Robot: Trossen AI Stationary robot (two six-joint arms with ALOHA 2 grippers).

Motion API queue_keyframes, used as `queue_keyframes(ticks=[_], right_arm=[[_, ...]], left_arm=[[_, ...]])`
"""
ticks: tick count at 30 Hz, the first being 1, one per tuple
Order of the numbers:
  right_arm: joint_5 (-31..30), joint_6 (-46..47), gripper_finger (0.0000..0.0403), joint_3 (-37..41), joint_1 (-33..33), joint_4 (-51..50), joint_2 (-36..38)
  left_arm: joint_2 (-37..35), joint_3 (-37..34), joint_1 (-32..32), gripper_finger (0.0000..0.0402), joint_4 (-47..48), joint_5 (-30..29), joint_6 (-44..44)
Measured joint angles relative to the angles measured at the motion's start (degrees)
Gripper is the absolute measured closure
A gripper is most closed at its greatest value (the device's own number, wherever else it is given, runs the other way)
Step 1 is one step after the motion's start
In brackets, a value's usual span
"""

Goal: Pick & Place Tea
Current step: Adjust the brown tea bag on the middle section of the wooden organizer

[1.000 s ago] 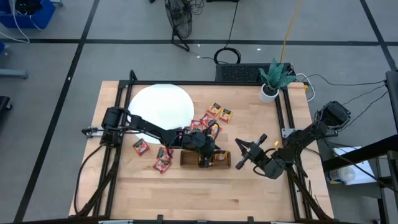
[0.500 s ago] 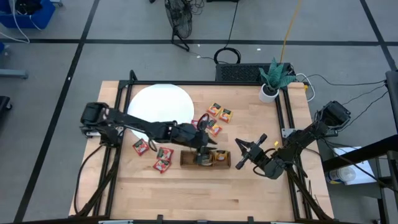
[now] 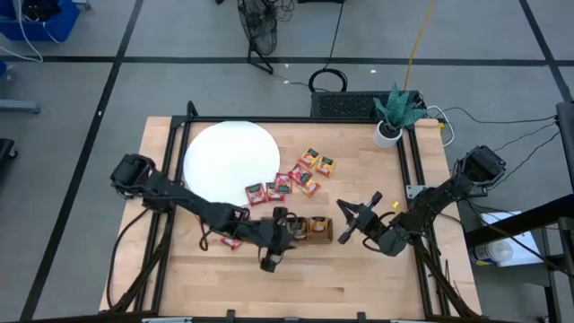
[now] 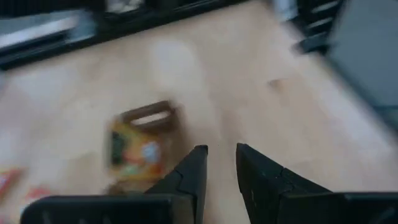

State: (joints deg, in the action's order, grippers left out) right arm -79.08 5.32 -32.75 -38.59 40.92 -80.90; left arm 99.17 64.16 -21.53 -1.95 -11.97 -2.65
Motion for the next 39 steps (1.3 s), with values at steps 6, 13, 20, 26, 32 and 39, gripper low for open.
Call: queue_keyframes(ticks=[6,13,20,26,32,39], right_arm=[[-0.1,0.0,0.0403,0.0,0.0,0.0,0.0],[-0.1,0.0,0.0403,0.0,0.0,0.0,0.0],[-0.1,0.0,0.0403,0.0,0.0,-0.2,0.0],[-0.1,0.0,0.0403,0.0,0.0,-0.2,0.0],[-0.1,0.0,0.0403,0.0,0.0,-0.1,0.0],[-0.1,0.0,0.0403,0.0,0.0,0.0,0.0]], left_arm=[[1.7,-0.2,2.1,0.0309,0.9,-3.4,2.1],[2.9,-0.2,4.4,0.0309,0.0,1.6,5.6],[2.9,-0.2,3.6,0.0309,0.4,2.9,6.2],[2.9,-0.2,3.5,0.0309,2.6,3.7,7.9],[3.7,-0.2,4.2,0.0309,3.8,2.7,8.0],[4.6,-0.2,4.8,0.0309,4.0,2.7,8.1]])
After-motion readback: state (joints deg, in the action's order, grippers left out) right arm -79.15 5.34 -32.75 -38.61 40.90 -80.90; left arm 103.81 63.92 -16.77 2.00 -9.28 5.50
